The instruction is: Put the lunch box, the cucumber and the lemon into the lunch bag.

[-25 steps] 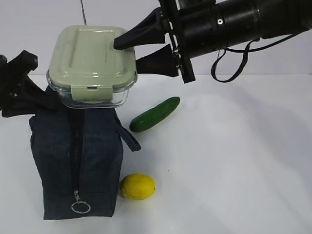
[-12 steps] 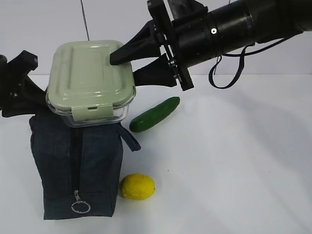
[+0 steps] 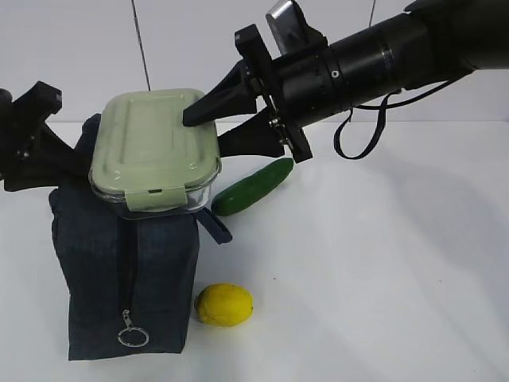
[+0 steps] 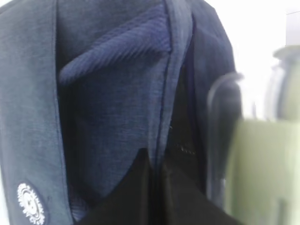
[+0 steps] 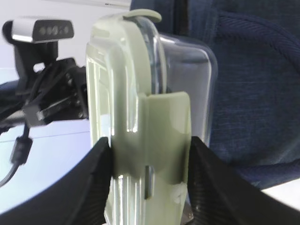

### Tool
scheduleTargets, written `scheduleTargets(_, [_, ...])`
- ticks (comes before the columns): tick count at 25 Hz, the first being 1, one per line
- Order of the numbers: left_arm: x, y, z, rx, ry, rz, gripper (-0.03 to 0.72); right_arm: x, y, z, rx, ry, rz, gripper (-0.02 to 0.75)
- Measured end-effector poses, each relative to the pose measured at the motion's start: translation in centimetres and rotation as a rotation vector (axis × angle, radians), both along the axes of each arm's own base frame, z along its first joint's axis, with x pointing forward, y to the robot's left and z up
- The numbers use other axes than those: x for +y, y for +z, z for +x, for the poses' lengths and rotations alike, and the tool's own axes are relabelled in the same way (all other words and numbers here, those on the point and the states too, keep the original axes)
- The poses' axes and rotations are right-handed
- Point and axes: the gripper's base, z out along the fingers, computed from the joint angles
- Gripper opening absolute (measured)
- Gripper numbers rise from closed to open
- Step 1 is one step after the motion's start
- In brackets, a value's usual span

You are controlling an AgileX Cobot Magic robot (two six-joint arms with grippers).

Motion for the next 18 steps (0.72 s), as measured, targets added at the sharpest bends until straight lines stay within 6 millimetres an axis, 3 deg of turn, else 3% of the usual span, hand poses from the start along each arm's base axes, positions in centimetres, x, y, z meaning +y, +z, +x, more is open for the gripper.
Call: scheduleTargets(18, [-0.2,0.2,0.0,0.004,0.008,-0.045,-0.006,-0.3,-1.6,1.0,-0.075,0.024,-0.16,0.368])
